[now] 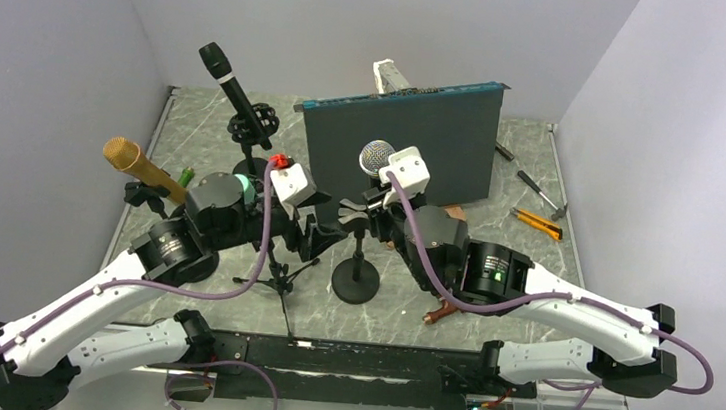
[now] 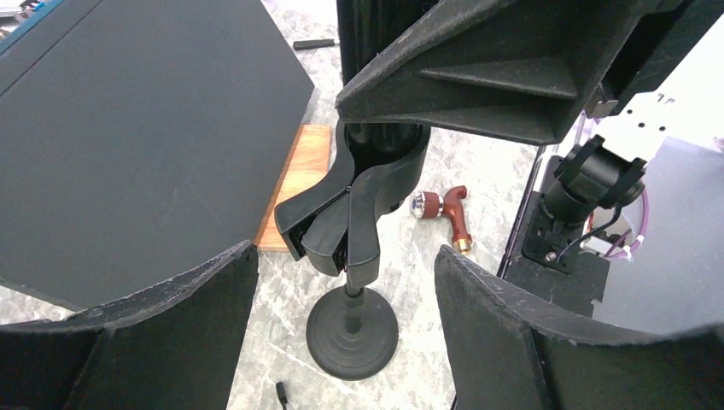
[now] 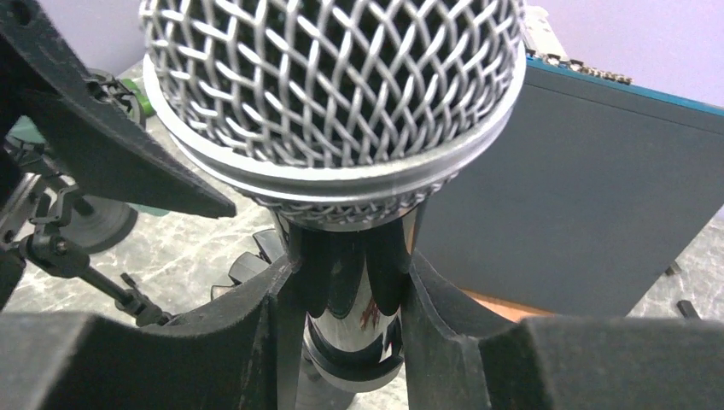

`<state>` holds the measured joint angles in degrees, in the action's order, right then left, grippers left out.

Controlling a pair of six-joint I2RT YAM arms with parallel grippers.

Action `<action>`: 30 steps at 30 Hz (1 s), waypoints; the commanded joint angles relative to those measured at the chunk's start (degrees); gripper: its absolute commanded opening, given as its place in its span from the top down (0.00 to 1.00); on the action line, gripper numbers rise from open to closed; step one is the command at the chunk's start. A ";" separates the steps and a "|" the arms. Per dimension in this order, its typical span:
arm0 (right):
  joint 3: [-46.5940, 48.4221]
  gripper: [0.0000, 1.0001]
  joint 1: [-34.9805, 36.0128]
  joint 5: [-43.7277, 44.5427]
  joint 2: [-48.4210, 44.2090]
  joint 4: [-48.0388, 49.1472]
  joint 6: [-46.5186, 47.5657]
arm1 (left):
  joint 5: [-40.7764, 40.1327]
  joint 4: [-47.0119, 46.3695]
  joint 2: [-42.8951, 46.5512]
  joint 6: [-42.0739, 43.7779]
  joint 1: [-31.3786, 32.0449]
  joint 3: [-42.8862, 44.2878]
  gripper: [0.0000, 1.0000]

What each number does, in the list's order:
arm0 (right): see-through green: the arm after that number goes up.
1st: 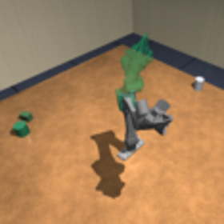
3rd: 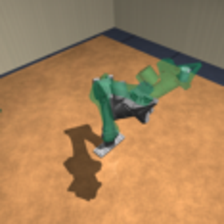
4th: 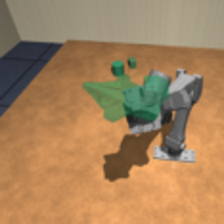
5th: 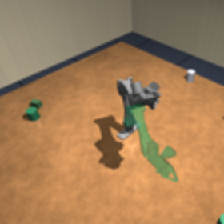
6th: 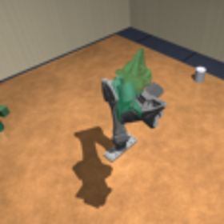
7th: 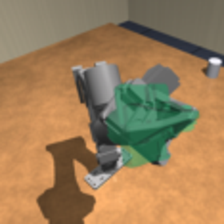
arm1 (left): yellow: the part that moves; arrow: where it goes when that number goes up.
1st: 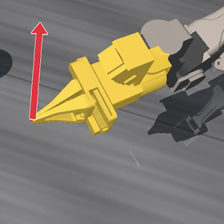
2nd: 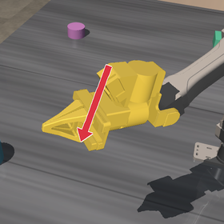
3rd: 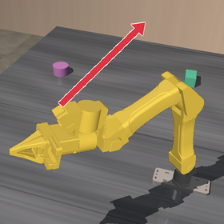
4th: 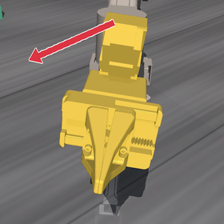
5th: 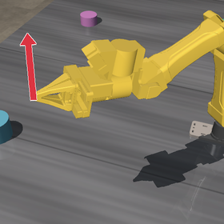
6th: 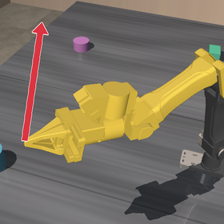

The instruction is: Remove the microphone from the stand

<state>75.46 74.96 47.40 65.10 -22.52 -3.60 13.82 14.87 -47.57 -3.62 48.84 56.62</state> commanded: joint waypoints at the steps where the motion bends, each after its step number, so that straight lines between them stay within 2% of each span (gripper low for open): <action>1: -0.88 0.90 0.18 -4.13 -2.62 5.22 3.07 | 4.88 0.15 -1.49 9.19 0.12 2.88 0.21; 4: -1.91 1.00 0.14 -6.70 -4.06 5.91 5.21 | 9.50 1.21 -3.46 10.58 -0.92 4.43 0.21; 7: -2.09 1.00 -0.01 -7.16 -4.70 5.18 5.39 | 14.79 1.79 -4.77 10.75 -2.55 6.06 0.21; 15: -2.14 1.00 -0.55 -8.60 -5.46 4.61 4.74 | 19.57 7.85 -11.48 15.93 -3.44 10.58 0.22; 20: -1.57 1.00 -0.59 -9.08 -5.02 3.98 4.36 | 21.79 3.53 -12.19 14.88 -3.44 7.31 0.22; 26: -1.70 1.00 -0.69 -8.93 -5.04 3.34 4.21 | 22.04 1.60 -12.02 13.95 -3.42 4.85 0.30; 30: -1.85 1.00 -0.69 -9.07 -5.14 3.66 4.20 | 17.94 1.89 -11.52 13.56 -3.45 4.47 0.40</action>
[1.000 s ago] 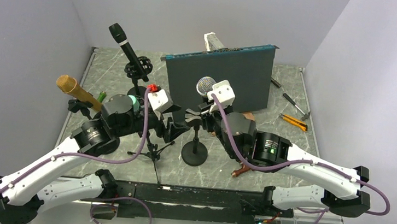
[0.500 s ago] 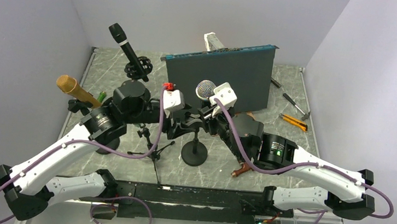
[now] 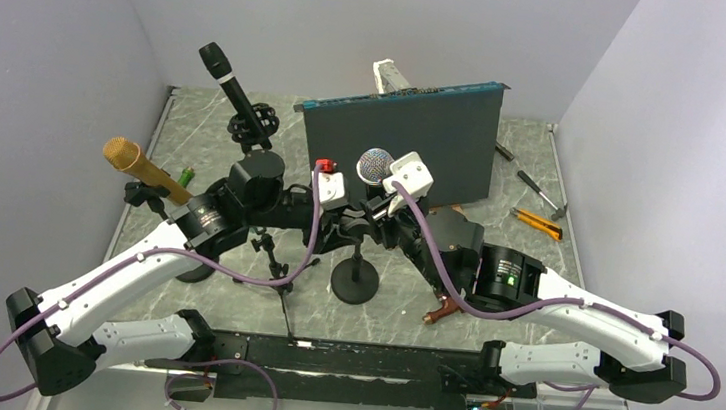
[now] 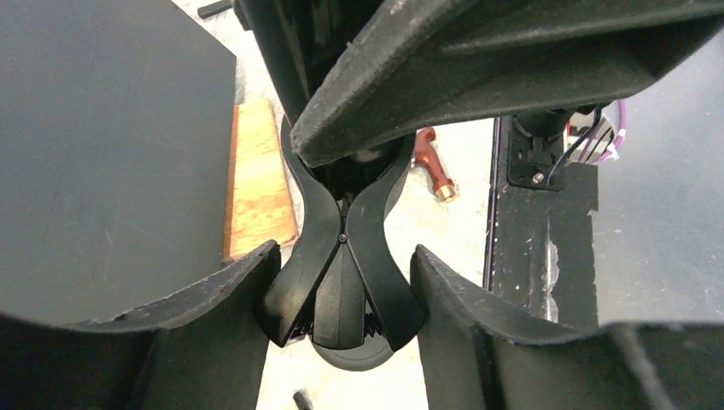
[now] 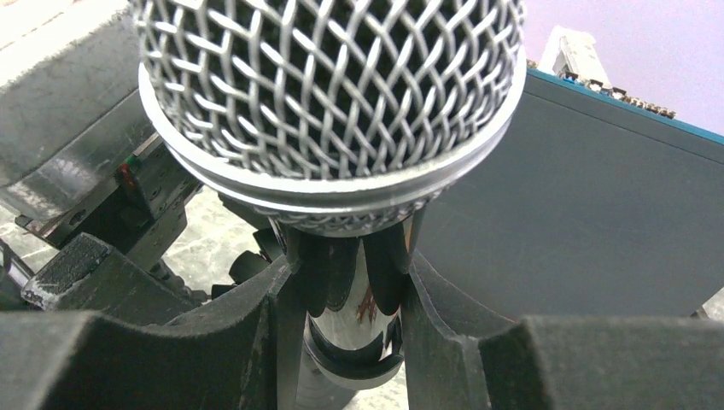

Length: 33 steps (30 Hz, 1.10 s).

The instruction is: Remove the microphone from the stand

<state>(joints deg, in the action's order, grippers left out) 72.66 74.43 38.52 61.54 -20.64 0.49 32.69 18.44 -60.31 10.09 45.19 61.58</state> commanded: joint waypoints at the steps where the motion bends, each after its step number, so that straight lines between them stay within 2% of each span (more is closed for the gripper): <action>1: 0.91 1.00 -0.24 -0.14 -1.54 1.87 0.12 | -1.73 -1.49 1.31 -0.22 0.22 -0.60 0.46; 2: 0.86 1.00 -0.25 -0.05 -1.53 2.06 0.20 | -2.26 -1.27 1.26 -0.23 0.20 -0.63 0.52; 3: 0.82 1.00 -0.22 -0.03 -1.52 2.24 0.29 | -2.78 -0.99 1.21 -0.12 0.20 -0.53 0.62; 5: 1.02 1.00 -0.18 0.03 -1.39 2.25 0.43 | -5.08 -0.68 1.49 0.30 0.25 -0.54 0.99; 13: 4.06 1.00 -0.24 0.82 0.28 1.85 0.75 | -6.96 -1.90 3.25 0.77 0.25 -2.54 1.00; 17: 9.01 1.00 -0.21 0.53 1.46 1.40 2.09 | -6.49 -1.32 2.51 0.79 0.18 -2.14 1.00; 25: 18.36 1.00 -0.25 8.98 1.83 1.56 8.88 | -6.86 -0.98 2.36 -0.18 0.33 -1.84 1.00; 28: 16.55 1.00 -0.20 14.45 -0.51 4.09 11.29 | -7.72 -0.32 2.17 -0.31 0.42 -1.47 1.00; 33: 5.46 1.00 -1.40 28.29 -7.12 13.59 15.17 | -7.90 -0.39 2.21 -0.80 0.57 -1.38 1.00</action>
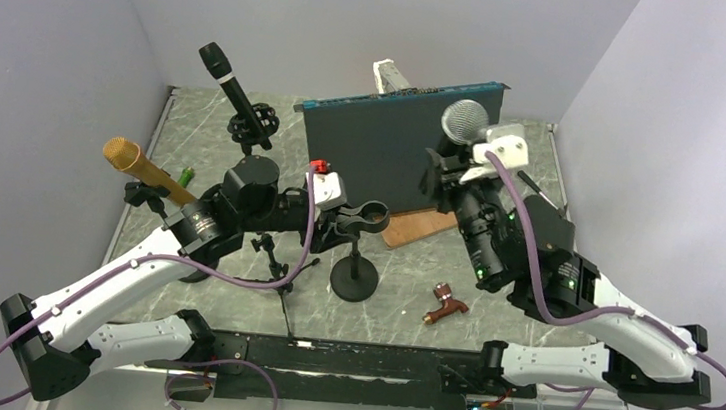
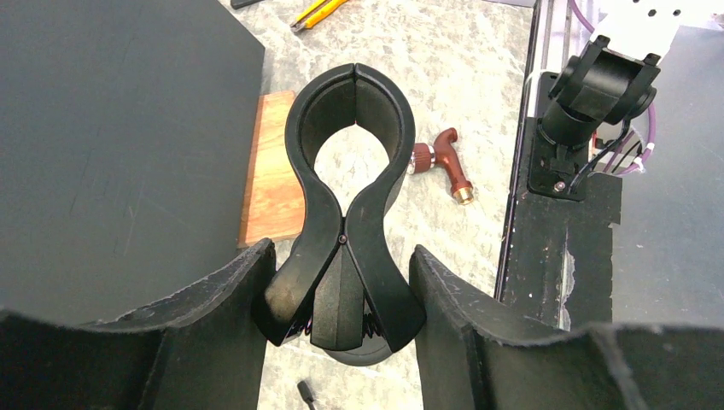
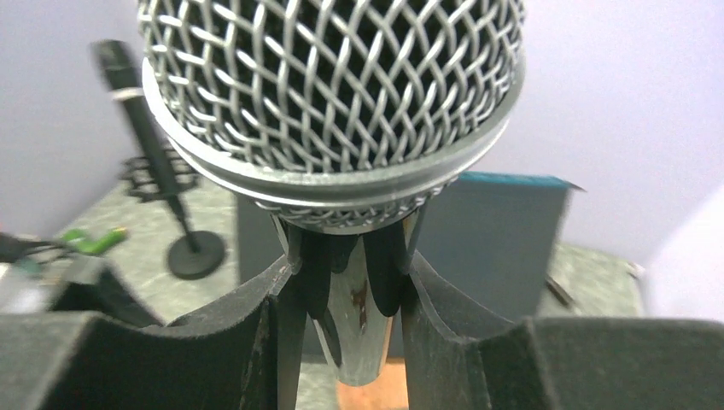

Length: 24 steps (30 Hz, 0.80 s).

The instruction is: Remove the microphone from the stand

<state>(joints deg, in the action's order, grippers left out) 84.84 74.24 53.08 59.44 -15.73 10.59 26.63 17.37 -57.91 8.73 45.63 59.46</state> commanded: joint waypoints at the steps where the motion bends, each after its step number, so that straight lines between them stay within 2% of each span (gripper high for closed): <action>1: -9.48 1.00 -2.41 15.80 -6.53 9.70 4.79 | -1.92 0.66 -0.19 0.39 0.24 0.73 1.00; 3: -13.84 1.00 -7.28 17.10 -9.67 7.06 -0.42 | -2.06 0.59 -0.08 0.06 0.32 0.79 1.00; 4: -14.89 1.00 -11.35 15.57 -10.70 1.73 -6.58 | -2.21 0.55 -0.17 -0.09 0.32 0.79 1.00; 5: -15.86 1.00 -16.31 12.86 -11.48 -3.83 -15.40 | -2.29 0.56 -0.18 -0.32 0.40 0.85 1.00; 6: -16.98 1.00 -21.22 9.34 -11.89 -8.97 -19.67 | -2.29 0.61 -0.26 -0.44 0.46 0.98 1.00; 8: -19.07 1.00 -32.00 2.16 -11.34 -14.59 -26.73 | -2.20 0.81 -0.43 -0.50 0.56 1.17 1.00; 11: -21.90 1.00 -43.11 -6.53 -6.33 -20.02 -34.66 | -2.28 0.74 -0.30 -0.76 0.73 1.09 1.00; 16: -31.62 1.00 -60.27 -22.72 -3.92 -15.42 -45.44 | -2.97 0.79 -0.19 -1.58 0.84 1.31 1.00; 18: -35.75 1.00 -67.36 -29.42 -3.26 -13.79 -52.53 | -3.05 0.93 -0.19 -1.69 0.79 1.39 1.00; 24: -43.53 1.00 -85.83 -47.76 0.66 -11.40 -64.81 | -2.15 0.18 0.25 -2.33 0.87 1.19 0.90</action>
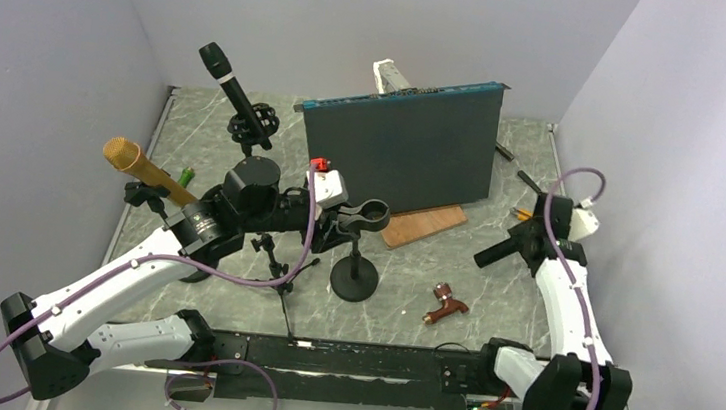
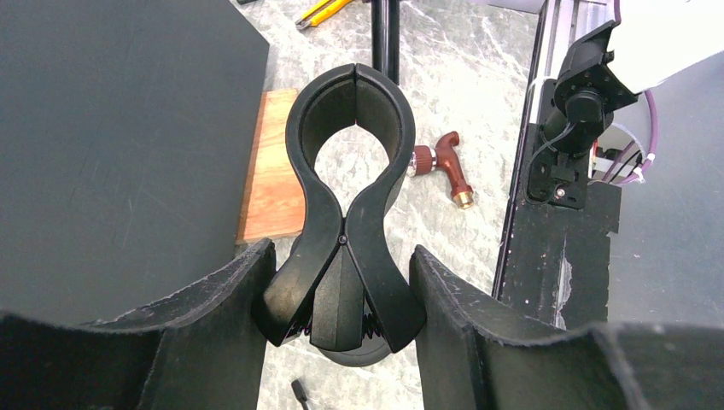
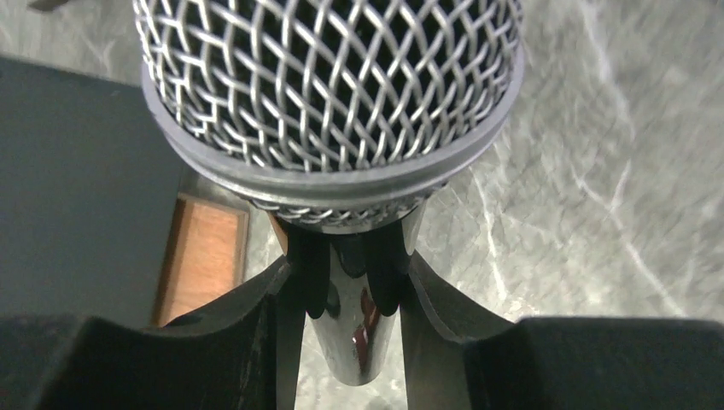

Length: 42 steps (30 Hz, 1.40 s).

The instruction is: Remove the microphone from the stand

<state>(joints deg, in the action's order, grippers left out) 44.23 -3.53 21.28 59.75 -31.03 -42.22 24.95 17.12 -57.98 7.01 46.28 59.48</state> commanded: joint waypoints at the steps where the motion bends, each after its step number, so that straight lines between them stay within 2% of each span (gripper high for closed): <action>1: -4.56 1.00 -9.94 -17.94 0.23 5.01 -13.25 | -0.31 0.36 0.25 -0.63 0.16 1.16 0.89; 7: -12.07 1.00 -17.01 -22.20 0.05 11.32 -20.10 | 0.74 0.79 -0.30 -0.92 0.21 1.68 0.85; 16: -12.20 1.00 -24.07 -28.57 10.42 19.00 -24.78 | 1.00 0.26 -0.20 -1.16 0.21 1.35 0.62; 20: -13.01 0.94 -26.29 -30.05 14.03 20.53 -25.41 | 1.19 -0.03 0.17 -1.35 0.19 1.25 0.56; 21: -13.52 0.91 -26.30 -29.94 14.37 20.97 -25.30 | 1.42 -0.06 0.29 -1.44 0.15 1.21 0.54; 24: -14.67 0.70 -26.28 -29.57 14.67 22.11 -24.46 | 1.72 -0.61 0.91 -1.75 0.21 0.93 0.45; 29: -15.65 0.33 -26.28 -28.28 12.03 22.04 -20.69 | 1.31 -1.83 2.13 -2.59 0.14 0.12 0.42; 32: -15.97 0.16 -26.32 -27.41 9.59 21.28 -18.01 | 1.46 -1.92 2.18 -2.79 0.16 0.08 0.41; 34: -15.93 0.10 -26.18 -27.50 7.61 20.59 -16.29 | 1.50 -1.88 2.19 -2.88 0.21 0.19 0.41; 39: -14.63 0.06 -25.76 -27.45 3.69 17.45 -11.15 | 1.13 -1.61 1.54 -2.97 0.11 0.59 0.39; 42: -12.18 0.06 -23.13 -27.65 0.98 14.41 -5.75 | 2.50 -0.60 0.65 -2.04 0.12 1.36 0.25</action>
<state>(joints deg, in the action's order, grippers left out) 28.42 -29.10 -7.16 64.07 -12.80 -55.90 25.26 17.26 -57.21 5.06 46.28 59.24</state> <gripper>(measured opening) 0.935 0.666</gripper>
